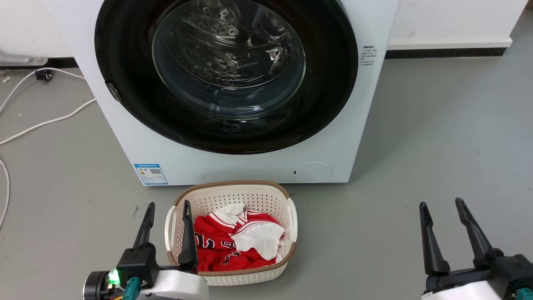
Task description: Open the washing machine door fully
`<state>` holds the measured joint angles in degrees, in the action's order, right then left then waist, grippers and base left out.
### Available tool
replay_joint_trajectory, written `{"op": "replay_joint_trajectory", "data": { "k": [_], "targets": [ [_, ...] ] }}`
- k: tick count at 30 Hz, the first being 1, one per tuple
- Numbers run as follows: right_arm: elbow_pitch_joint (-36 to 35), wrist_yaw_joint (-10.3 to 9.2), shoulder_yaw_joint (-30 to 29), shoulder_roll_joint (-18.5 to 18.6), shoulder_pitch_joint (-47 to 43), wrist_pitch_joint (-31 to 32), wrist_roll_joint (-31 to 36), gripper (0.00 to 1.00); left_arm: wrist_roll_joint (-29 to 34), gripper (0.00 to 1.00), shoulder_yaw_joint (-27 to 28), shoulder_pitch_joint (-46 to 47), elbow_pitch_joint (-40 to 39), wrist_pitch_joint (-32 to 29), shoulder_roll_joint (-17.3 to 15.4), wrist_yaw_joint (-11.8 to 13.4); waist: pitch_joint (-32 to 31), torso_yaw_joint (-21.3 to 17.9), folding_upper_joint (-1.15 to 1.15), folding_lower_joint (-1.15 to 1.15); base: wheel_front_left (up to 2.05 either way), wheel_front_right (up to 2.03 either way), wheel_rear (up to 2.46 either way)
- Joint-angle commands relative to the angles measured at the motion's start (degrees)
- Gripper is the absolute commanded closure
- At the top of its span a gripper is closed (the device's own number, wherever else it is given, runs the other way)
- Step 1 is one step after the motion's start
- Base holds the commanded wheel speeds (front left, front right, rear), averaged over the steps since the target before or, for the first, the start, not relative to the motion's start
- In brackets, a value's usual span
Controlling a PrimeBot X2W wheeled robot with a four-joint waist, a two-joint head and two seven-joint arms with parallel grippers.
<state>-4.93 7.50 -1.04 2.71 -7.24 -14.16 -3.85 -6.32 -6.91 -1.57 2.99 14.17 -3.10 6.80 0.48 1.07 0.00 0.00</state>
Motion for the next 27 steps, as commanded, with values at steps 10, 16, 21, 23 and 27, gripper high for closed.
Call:
{"op": "replay_joint_trajectory", "data": {
  "k": [10,16,21,23,27],
  "targets": [
    [0.2,-0.02,-0.1,0.3,-1.1,-1.1,1.4,0.00,3.2,0.00,0.0,-0.5,0.1,1.2,0.2,0.2,0.2,0.1,0.00,0.00,0.00,0.00,0.00],
    [1.7,-0.02,-0.5,0.3,-0.9,-1.1,-2.3,0.00,3.2,0.00,0.2,-0.5,0.5,1.1,0.2,0.0,0.3,0.0,0.00,0.00,0.00,0.00,0.00],
    [2.2,-0.02,-0.3,0.3,-0.9,-1.1,-3.1,0.00,3.3,0.00,0.1,-0.5,0.8,1.1,0.2,0.1,0.2,0.0,0.00,0.00,0.00,0.00,0.00],
    [2.3,-0.02,-0.3,0.3,-0.8,-1.1,-3.4,0.00,3.4,0.00,0.1,-0.4,0.9,1.1,0.2,0.2,0.2,0.1,0.00,0.00,0.00,0.00,0.00],
    [2.6,-0.02,-0.3,0.3,-0.7,-1.1,-3.6,0.00,3.3,0.00,0.0,-0.2,1.1,1.1,0.2,0.3,0.3,0.1,0.00,0.00,0.00,0.00,0.00]
  ]
}}
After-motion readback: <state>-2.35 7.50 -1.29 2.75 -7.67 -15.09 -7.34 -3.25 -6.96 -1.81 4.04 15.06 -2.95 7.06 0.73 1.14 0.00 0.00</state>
